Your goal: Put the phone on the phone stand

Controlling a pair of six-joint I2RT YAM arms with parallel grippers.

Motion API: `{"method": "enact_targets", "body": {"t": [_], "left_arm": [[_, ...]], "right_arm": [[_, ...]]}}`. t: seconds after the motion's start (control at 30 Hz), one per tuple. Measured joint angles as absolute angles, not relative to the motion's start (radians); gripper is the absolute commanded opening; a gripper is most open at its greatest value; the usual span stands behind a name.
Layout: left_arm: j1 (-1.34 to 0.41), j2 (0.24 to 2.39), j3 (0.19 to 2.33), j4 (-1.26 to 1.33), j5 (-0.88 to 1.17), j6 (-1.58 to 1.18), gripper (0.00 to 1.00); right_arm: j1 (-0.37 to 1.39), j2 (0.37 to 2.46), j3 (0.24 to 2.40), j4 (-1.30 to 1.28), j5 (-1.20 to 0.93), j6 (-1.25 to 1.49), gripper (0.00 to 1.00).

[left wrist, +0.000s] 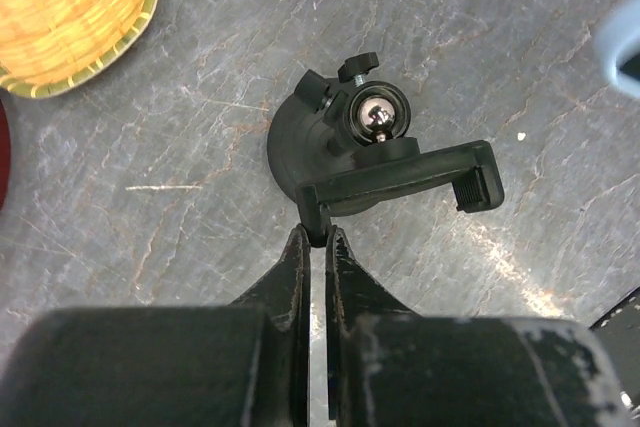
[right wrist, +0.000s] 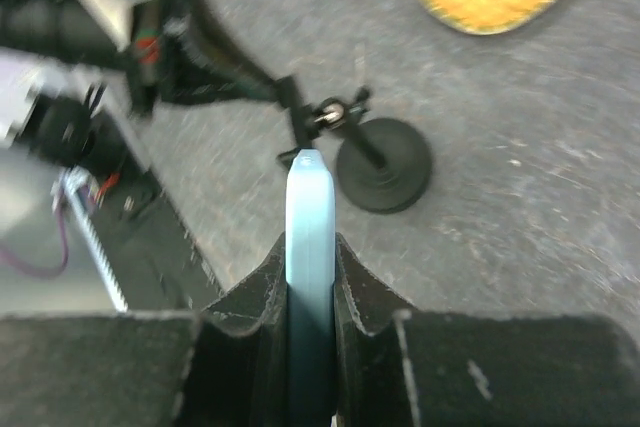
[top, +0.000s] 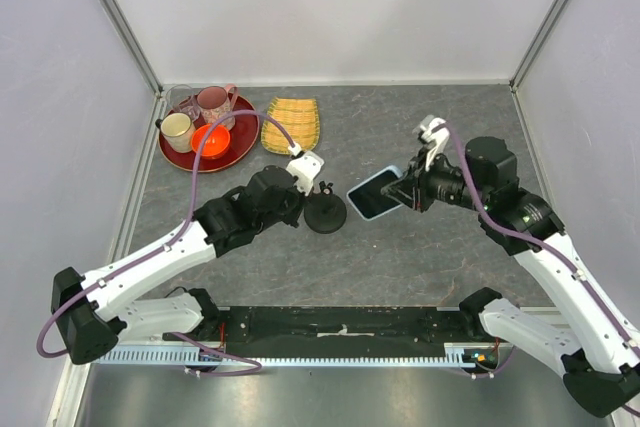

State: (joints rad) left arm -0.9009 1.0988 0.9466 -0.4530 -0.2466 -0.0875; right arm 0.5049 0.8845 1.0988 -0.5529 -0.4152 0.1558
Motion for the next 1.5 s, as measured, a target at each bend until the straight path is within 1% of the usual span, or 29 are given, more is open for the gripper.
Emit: {"method": "enact_targets", "body": {"t": [0.13,0.23,0.3,0.47,0.5,0.57,0.6,0.67,0.7,0.8,0.93,1.07,1.2,1.27,1.37,1.5], "left_arm": [[-0.901,1.058,0.909,-0.427,-0.187,0.022,0.02],[-0.898,1.052,0.906,-0.416,-0.142,0.077,0.02],[-0.886,1.054,0.906,-0.409,-0.111,0.104,0.02],[-0.834,1.069,0.906,-0.387,-0.047,0.141,0.03],[-0.822,1.073,0.906,-0.381,-0.038,0.144,0.05],[-0.797,1.08,0.906,-0.373,-0.021,0.147,0.09],[-0.788,1.083,0.906,-0.37,-0.019,0.147,0.15],[-0.777,1.085,0.905,-0.362,-0.018,0.148,0.21],[-0.774,1.082,0.896,-0.35,-0.02,0.148,0.27],[-0.767,1.053,0.857,-0.316,-0.025,0.147,0.32],[-0.759,0.973,0.787,-0.274,-0.03,0.147,0.33],[-0.758,0.922,0.751,-0.229,-0.08,0.13,0.34],[-0.757,0.875,0.698,-0.158,-0.107,0.061,0.35],[-0.758,0.853,0.66,-0.117,-0.107,0.011,0.34],[-0.758,0.855,0.635,-0.082,-0.131,-0.051,0.34],[-0.758,0.859,0.623,-0.038,-0.156,-0.097,0.39]], "right_arm": [[0.572,0.891,1.1,-0.606,-0.576,0.012,0.0],[0.636,0.904,1.113,-0.627,-0.625,-0.041,0.0],[0.674,0.929,1.132,-0.631,-0.619,-0.061,0.0],[0.791,1.02,1.168,-0.624,-0.501,-0.079,0.0],[0.801,1.029,1.168,-0.623,-0.474,-0.074,0.0],[0.804,1.033,1.168,-0.616,-0.423,-0.062,0.0],[0.804,1.031,1.168,-0.604,-0.392,-0.052,0.0],[0.802,1.028,1.168,-0.577,-0.352,-0.039,0.0],[0.801,1.024,1.168,-0.566,-0.336,-0.034,0.0],[0.801,1.013,1.164,-0.54,-0.307,-0.021,0.0],[0.801,1.008,1.158,-0.531,-0.295,-0.001,0.0],[0.801,1.007,1.152,-0.529,-0.292,0.008,0.0],[0.801,0.999,1.134,-0.513,-0.29,0.016,0.0],[0.801,0.991,1.124,-0.506,-0.29,0.022,0.0],[0.801,0.974,1.11,-0.498,-0.291,0.027,0.0],[0.801,0.952,1.099,-0.488,-0.29,0.031,0.0]]}}
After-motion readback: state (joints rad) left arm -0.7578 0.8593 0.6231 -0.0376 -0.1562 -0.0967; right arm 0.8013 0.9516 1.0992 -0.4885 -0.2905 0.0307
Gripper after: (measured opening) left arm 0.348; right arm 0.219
